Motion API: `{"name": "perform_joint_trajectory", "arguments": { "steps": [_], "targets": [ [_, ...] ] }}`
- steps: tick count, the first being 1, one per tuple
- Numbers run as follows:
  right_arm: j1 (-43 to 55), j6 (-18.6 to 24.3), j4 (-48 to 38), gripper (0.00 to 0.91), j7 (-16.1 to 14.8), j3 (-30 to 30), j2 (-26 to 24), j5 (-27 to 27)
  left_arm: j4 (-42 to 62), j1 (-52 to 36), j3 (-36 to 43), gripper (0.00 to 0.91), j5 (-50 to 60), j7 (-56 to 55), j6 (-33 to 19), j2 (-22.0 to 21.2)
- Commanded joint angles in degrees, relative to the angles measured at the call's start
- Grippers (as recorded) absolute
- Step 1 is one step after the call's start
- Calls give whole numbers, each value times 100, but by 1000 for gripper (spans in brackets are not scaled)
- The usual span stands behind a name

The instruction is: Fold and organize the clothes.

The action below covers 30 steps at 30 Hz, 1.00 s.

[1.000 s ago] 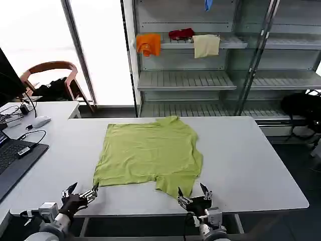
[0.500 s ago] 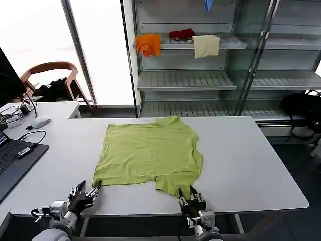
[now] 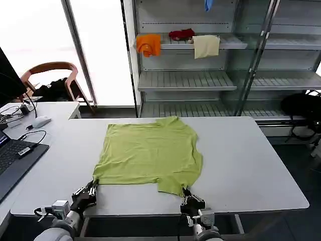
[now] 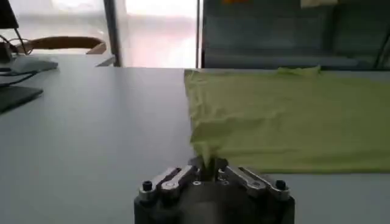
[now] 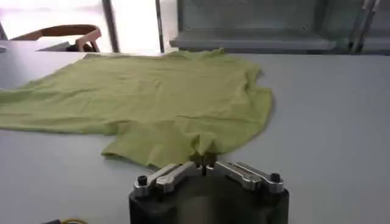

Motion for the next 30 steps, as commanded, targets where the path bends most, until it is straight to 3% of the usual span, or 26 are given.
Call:
{"name": "perform_joint_trajectory", "arguments": {
  "steps": [1,11,30],
  "targets": [
    [299,86,193,0,167,52,60,188,-250,-347,-274,0,-242,-101,74,-87],
    [1335,-1,-413,0,251,47,340,179,79,-1444,-102,0,-479,-304,726,-180],
    [2916,-16,-1941,0,82,18,454,87,788,-2034,274,0,-260,-566,733,-385]
  ]
}}
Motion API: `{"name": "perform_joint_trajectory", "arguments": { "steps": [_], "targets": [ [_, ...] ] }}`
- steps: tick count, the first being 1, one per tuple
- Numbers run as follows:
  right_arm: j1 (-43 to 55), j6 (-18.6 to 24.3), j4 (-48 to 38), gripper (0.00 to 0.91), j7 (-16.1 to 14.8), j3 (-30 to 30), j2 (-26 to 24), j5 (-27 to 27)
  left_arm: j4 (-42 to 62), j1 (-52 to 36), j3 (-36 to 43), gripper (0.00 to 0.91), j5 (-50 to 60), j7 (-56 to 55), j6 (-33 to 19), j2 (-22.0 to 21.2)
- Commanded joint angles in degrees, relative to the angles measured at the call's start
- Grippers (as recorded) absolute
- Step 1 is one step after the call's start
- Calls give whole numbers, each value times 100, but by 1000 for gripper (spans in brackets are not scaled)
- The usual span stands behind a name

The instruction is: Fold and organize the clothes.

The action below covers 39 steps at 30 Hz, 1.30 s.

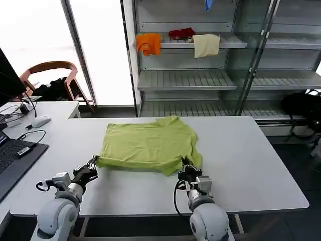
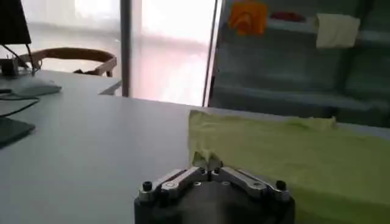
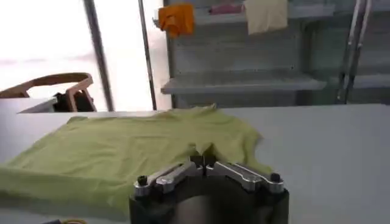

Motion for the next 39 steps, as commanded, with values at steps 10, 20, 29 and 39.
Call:
{"name": "perform_joint_trajectory", "arguments": {
  "steps": [10,20,29,39],
  "targets": [
    [1204,10,-1307,0,-221,37,197,-347,537,-496,209,10,365,-93,93,-161],
    [1418,16,-1655,171,-342,68,238,-624,629,-545,212,10,506,-66,91,-220],
    [1526,262,-1786,907,-335,324,450,-990,461,-635,188,907,656,-17,88,-223],
    [1204,15,-1176,907,-560,744,182,-708,220,-480,-45,907,448,-87,93,-44]
  ]
}}
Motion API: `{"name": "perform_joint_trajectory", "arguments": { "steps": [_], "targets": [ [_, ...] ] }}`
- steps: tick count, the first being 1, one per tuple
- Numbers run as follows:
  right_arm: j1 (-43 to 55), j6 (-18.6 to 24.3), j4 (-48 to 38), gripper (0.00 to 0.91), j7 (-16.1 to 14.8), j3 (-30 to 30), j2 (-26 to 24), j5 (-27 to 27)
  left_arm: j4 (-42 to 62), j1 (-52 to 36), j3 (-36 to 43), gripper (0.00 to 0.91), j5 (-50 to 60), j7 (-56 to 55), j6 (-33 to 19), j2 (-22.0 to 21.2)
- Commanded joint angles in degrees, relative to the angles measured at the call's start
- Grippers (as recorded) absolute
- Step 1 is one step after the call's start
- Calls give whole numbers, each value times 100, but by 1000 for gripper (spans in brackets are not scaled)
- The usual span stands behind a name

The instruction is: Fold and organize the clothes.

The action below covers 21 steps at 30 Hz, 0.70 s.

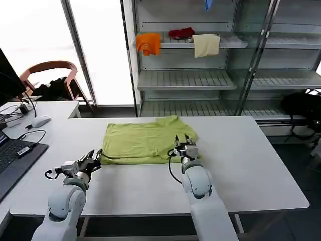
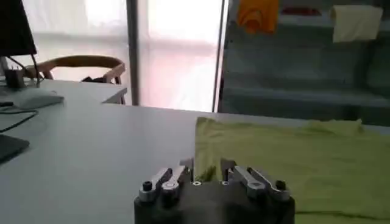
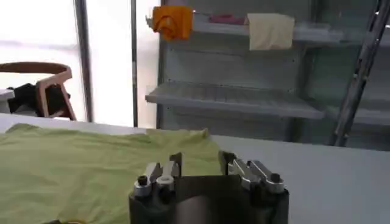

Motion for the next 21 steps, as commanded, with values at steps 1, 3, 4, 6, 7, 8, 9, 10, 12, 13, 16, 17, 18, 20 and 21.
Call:
{"name": "perform_joint_trajectory", "arguments": {
  "steps": [1,3,4,6,7,8,9,10,12,13,16,17,18,20,21],
  "targets": [
    [-418,-138,552,907,-245,303,-196,95,-243,271,-138,907,-120,34,6,111],
    [-793,-139,782,907,-292,333,-294,109,-248,399,-109,907,-161,85,6,104],
    [-949,-139,855,907,-330,395,-319,130,-233,462,-90,907,-148,106,7,99],
    [-1202,-137,944,907,-389,519,-360,141,-176,535,-55,907,-115,124,5,81],
    [-1281,-138,969,907,-409,573,-383,183,-152,555,-42,907,-108,132,4,67],
    [-1353,-137,987,907,-417,620,-415,215,-137,570,-33,907,-102,133,4,58],
    [-1399,-137,995,907,-431,663,-437,231,-121,581,-19,907,-78,134,5,52],
    [-1449,-137,1009,907,-436,706,-457,271,-115,589,-9,907,-78,147,5,52],
    [-1498,-136,1014,907,-478,762,-481,290,-83,592,27,907,-62,151,6,71],
    [-1511,-136,1007,907,-490,777,-489,294,-71,590,32,907,-38,153,6,72],
    [-1513,-134,932,907,-523,784,-472,280,-15,579,38,907,34,147,6,63],
    [-1511,-135,925,907,-524,784,-469,278,-4,577,39,907,37,146,6,63],
    [-1493,-134,864,907,-532,778,-447,261,27,571,43,907,54,147,5,56],
    [-1454,-133,786,867,-533,777,-415,251,87,552,51,907,71,150,3,45],
    [-1429,-132,727,836,-532,776,-399,235,128,533,55,907,78,160,3,28]
  ]
}}
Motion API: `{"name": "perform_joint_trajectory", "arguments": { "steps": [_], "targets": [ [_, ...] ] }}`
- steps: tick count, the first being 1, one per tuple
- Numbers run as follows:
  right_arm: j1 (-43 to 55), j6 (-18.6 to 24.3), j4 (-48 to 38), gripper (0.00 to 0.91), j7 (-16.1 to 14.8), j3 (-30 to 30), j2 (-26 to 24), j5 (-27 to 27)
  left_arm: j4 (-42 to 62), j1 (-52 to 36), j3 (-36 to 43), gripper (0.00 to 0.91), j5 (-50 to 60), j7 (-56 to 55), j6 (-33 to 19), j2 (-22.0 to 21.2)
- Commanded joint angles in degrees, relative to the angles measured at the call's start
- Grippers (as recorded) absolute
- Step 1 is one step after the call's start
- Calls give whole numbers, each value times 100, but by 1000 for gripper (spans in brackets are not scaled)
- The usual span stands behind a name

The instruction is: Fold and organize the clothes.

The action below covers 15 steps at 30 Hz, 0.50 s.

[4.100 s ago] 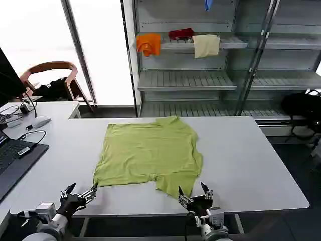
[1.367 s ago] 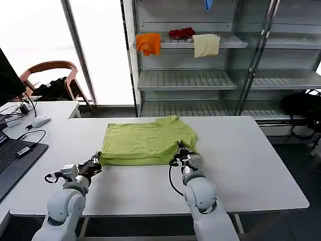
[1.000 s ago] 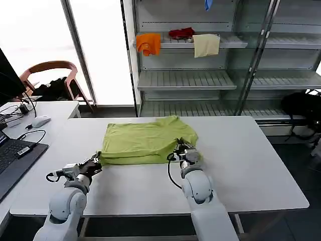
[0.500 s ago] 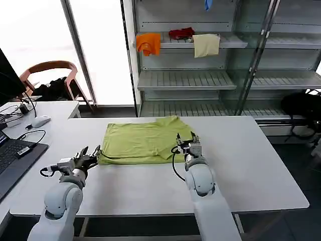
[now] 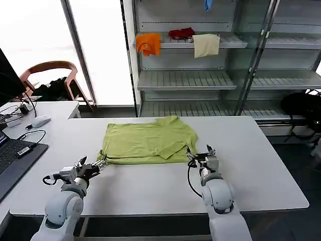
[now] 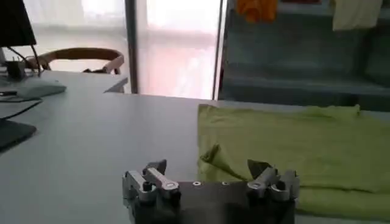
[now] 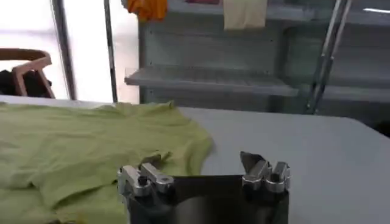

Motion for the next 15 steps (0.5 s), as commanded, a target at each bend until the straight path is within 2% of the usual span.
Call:
{"name": "perform_joint_trajectory", "arguments": {
  "steps": [1,3,6,9,10,11,12,13,14,15],
  "targets": [
    [-256,-21,-32,816,-83,155,-33,34,177,58,29,907,83,46,-2,-21],
    [-203,-14,-116,786,-83,145,-18,13,238,14,38,887,99,65,-2,-41],
    [-122,-7,-256,584,-113,111,11,-65,326,-50,56,695,111,90,-3,-61],
    [-65,-6,-367,464,-189,63,43,-162,377,-85,74,534,129,101,-3,-71],
    [-52,-4,-411,363,-211,29,56,-189,414,-90,77,524,137,107,-3,-75],
    [-44,-4,-424,322,-223,14,62,-204,423,-92,79,524,137,109,-2,-79],
    [-28,7,-470,212,-248,-15,86,-269,434,-96,75,514,136,122,-2,-85],
    [-22,18,-495,151,-263,-37,101,-310,448,-96,75,504,135,124,-3,-89],
    [-16,17,-505,30,-270,-52,113,-329,466,-95,74,433,131,130,-2,-87],
    [-13,18,-505,0,-272,-70,119,-345,478,-96,71,333,126,138,-2,-85]
  ]
}}
